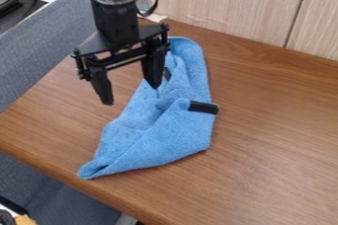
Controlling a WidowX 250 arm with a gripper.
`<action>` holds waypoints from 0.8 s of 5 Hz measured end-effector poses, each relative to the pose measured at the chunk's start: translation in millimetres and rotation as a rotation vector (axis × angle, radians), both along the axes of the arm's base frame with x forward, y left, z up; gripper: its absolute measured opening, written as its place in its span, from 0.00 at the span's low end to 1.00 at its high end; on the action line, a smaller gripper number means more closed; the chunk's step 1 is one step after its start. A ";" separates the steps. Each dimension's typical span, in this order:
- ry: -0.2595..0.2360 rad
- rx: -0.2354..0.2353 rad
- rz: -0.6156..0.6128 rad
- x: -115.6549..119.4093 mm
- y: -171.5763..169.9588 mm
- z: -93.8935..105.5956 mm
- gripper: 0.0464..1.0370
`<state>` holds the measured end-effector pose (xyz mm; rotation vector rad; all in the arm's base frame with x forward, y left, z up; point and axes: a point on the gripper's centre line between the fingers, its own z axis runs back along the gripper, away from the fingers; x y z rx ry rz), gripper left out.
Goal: Unfold the cloth from left to right
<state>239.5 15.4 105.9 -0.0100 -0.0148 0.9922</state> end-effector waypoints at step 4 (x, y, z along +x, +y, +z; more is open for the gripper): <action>0.072 0.087 -0.029 34.5 -15.2 -55.2 0.89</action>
